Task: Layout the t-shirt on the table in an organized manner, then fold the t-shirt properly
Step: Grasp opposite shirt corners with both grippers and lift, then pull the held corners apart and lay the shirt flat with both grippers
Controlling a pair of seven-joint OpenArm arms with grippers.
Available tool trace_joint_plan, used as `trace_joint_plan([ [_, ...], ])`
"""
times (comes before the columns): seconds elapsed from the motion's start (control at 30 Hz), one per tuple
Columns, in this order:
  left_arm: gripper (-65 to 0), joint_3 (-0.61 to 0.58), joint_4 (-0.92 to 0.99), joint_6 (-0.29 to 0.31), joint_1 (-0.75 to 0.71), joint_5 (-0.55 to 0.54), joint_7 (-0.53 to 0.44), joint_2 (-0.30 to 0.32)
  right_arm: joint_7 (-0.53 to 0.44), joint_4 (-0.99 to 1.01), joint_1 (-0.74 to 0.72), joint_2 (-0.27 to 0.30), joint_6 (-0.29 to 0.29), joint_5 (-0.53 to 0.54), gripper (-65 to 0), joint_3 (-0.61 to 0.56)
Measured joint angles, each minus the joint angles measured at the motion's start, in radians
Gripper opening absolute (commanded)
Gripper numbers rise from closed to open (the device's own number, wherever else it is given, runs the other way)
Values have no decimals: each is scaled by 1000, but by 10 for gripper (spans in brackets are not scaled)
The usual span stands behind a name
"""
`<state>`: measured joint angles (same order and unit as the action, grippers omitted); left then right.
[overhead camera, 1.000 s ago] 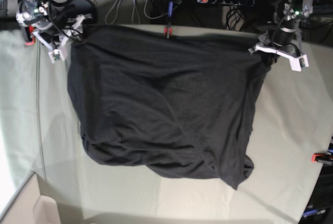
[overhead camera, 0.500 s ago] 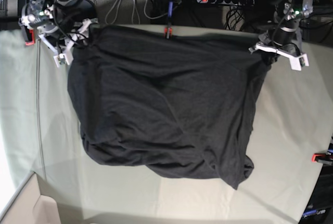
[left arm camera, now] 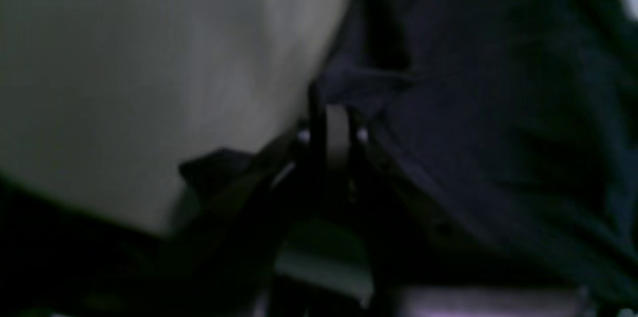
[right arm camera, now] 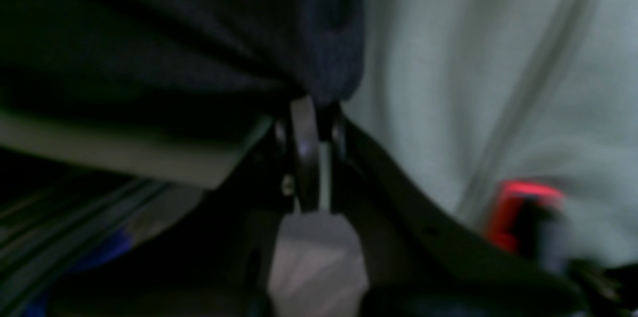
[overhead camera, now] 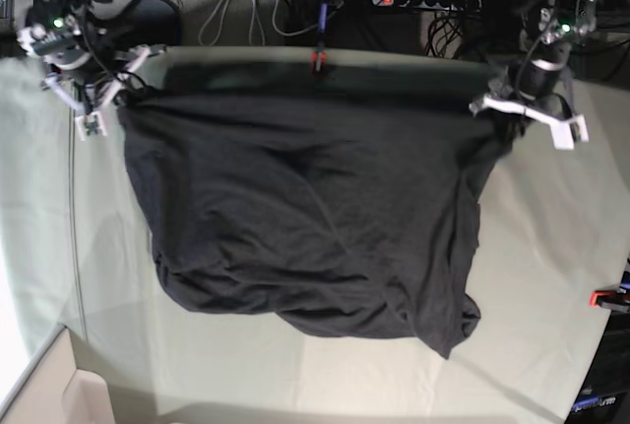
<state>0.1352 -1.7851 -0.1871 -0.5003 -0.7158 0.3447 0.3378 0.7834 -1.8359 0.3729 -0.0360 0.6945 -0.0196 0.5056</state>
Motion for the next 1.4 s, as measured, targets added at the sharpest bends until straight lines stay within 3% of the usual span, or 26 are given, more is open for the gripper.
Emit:
trace_joint_plan([
  [0.27,-650,1,-51,-3,149,0,18,3,2,-162,-66,3,0,1,-650,-3],
  [0.4,-650,1,-63,-1,269,-2,18,3,-2,-162,-134,63,1,6,-650,-11],
  [0.53,-650,-7,-21,8,422,-4,18,3,11,-133,-227,88,11,4,-650,-15],
  [0.97,-650,-263,380,6,1002,-8,13,23,11,196,-774,206,8,-4,-650,-50],
  [1.17,-650,-363,598,-5,1288,-8,16,-18,19,340,-1035,283,12,-3,-650,-164],
  [1.4,-650,-368,689,-3,1549,-12,18,-70,16,399,-1310,306,11,-2,-650,-219],
])
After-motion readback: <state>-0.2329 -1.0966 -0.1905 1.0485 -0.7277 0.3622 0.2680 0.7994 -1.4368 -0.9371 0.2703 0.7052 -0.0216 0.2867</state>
